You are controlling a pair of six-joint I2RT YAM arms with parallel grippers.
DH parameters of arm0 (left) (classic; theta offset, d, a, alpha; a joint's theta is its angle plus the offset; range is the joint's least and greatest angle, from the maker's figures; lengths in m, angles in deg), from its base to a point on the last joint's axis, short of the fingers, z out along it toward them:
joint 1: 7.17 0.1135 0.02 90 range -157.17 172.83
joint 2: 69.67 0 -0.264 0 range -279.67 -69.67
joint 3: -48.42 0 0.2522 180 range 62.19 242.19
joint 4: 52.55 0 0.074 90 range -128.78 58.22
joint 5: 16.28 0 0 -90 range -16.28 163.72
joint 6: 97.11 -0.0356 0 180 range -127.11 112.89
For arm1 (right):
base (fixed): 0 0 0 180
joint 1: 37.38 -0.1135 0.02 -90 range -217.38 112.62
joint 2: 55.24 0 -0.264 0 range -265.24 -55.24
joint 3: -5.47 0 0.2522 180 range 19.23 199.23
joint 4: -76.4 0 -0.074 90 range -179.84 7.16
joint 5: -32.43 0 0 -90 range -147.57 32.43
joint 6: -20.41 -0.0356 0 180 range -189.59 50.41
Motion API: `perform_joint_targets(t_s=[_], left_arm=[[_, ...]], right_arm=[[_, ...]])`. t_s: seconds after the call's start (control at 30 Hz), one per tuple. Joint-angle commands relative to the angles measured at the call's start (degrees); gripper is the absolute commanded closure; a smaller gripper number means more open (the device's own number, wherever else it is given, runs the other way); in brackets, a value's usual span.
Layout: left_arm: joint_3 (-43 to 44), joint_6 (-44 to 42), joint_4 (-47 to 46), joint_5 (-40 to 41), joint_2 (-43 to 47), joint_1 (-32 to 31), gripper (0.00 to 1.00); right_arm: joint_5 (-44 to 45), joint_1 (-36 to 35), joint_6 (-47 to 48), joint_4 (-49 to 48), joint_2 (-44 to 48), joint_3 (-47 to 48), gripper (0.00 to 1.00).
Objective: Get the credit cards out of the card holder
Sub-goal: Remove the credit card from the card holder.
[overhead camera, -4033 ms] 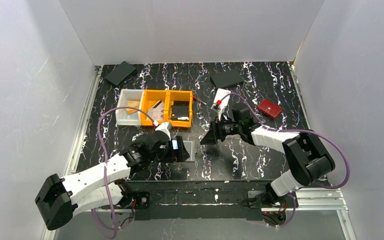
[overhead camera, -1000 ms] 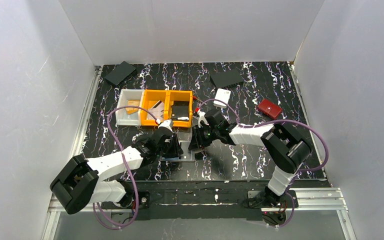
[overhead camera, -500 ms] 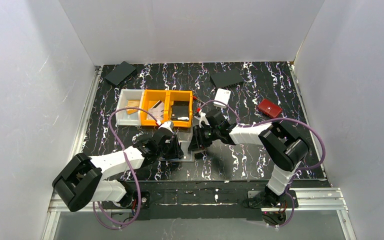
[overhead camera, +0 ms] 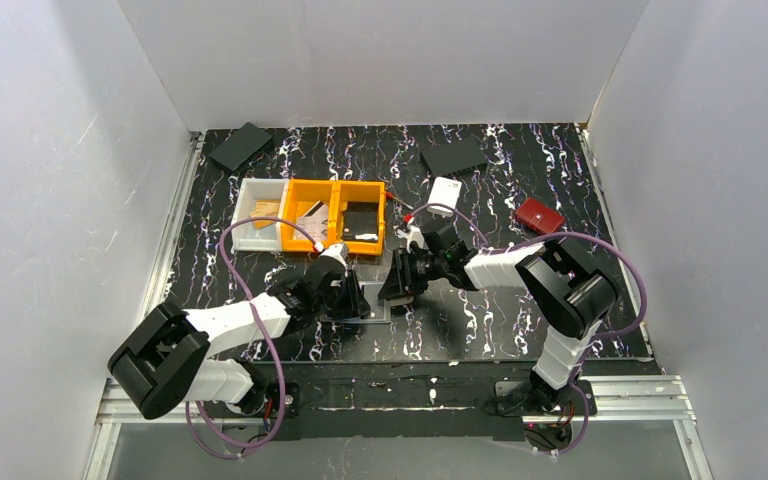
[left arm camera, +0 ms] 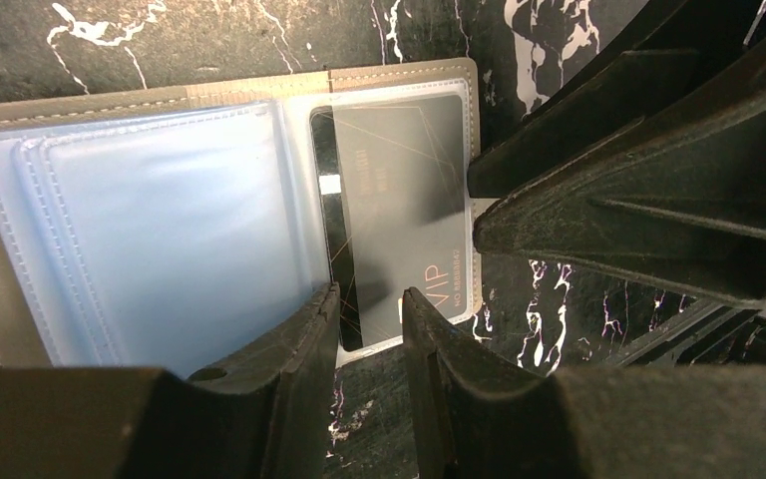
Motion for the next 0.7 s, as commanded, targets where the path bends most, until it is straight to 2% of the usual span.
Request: perform_joint_targets(t_s=[0.0, 0.33, 0.67], left_arm=[[-2.41, 1.06, 0.21, -1.99, -0.61, 0.07, 0.7], [-3.69, 2.64, -2.63, -3.62, -1.4, 0.27, 0.7], [-4.74, 3.68, -4.15, -4.54, -0.64, 0.93, 0.64]], right_arm=[[-3.96, 0.98, -4.32, -5.87, -0.69, -1.83, 0.58], [-6.51, 1.99, -7.14, -9.43, -0.64, -2.85, 0.65], [-8.67, 2.5, -9.05, -11.93, -1.05, -3.22, 0.67]])
